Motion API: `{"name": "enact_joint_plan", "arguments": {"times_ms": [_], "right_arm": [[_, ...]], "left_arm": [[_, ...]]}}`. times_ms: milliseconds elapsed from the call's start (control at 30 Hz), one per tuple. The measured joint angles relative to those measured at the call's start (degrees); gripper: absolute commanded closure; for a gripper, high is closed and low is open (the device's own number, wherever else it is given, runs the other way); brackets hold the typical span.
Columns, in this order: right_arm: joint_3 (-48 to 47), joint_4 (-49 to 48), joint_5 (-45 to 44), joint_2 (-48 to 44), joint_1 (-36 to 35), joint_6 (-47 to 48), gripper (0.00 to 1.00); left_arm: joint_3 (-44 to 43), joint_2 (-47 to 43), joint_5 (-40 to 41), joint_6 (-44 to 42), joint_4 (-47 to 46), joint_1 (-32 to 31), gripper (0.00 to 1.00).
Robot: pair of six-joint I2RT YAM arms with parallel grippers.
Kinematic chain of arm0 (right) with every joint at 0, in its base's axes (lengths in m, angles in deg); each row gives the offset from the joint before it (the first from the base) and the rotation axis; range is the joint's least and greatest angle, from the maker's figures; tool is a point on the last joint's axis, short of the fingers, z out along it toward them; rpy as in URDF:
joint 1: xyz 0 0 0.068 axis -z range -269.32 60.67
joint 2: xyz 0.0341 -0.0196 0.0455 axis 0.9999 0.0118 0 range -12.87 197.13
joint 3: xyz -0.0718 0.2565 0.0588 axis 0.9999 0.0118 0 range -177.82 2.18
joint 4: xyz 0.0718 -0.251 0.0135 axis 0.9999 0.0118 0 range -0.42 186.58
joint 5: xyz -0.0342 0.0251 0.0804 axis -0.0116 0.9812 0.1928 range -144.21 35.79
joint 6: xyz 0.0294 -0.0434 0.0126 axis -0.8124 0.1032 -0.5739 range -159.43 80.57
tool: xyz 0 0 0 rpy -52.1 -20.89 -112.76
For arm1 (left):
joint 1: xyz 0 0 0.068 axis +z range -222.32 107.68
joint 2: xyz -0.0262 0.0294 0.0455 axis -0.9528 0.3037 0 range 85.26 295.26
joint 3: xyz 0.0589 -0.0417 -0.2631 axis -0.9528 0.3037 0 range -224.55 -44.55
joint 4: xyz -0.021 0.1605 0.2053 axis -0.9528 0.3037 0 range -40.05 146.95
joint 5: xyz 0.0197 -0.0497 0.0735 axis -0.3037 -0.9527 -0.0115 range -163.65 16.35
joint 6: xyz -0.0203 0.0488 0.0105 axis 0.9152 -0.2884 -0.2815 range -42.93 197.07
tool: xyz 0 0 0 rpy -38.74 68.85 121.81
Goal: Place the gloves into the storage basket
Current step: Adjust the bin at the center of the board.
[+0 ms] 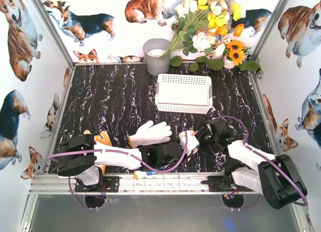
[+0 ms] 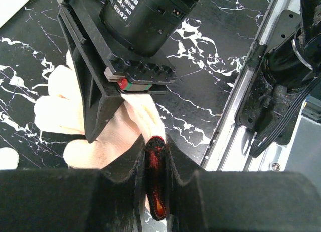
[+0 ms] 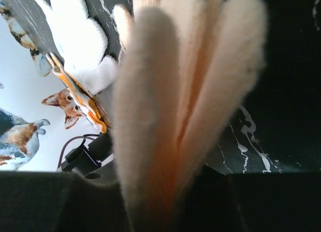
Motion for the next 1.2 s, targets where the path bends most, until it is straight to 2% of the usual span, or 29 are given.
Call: {"name": "enact_joint_plan", "arguments": {"times_ms": [133,200,267,333,433,500,600,633,933,1200], "right_arm": [[0.00,-0.15,0.42,-0.09,-0.04,0.07,0.98],[0.00,-0.28,0.90,-0.33,-0.09,-0.02,1.00],[0.00,-0.70,1.44,-0.94,-0.11,-0.04,1.00],[0.00,-1.42,1.99,-1.77,-0.15,0.00,1.00],[0.00,-2.27,1.84,-3.52,-0.15,0.13,1.00],[0.00,-2.60,1.40,-4.90,-0.15,0.24,1.00],[0.00,-2.67,0.55,-6.82,-0.15,0.55,1.00],[0.00,-2.67,0.09,-7.37,-0.11,0.79,1.00],[-0.20,-2.21,-2.16,-10.03,2.93,5.03,1.00],[-0.42,-2.14,-1.25,-10.12,6.36,7.08,1.00]], "left_arm": [[0.07,-0.11,-0.02,0.20,0.28,-0.15,1.00],[0.37,-0.59,0.02,0.42,0.39,-0.15,0.99],[0.74,-1.38,0.26,0.61,0.55,-0.15,0.83],[1.11,-2.36,0.79,0.83,0.59,-0.15,0.61],[1.53,-4.61,1.36,1.70,0.68,-0.33,0.33],[1.64,-6.51,2.23,1.99,0.85,-0.44,0.19],[1.66,-9.64,3.80,2.12,1.51,-0.44,0.03],[1.68,-10.78,4.44,2.19,1.86,-0.44,0.00],[1.73,-21.14,7.08,2.62,6.08,1.49,0.00],[1.73,-23.89,4.11,7.91,8.39,8.46,0.00]]}}
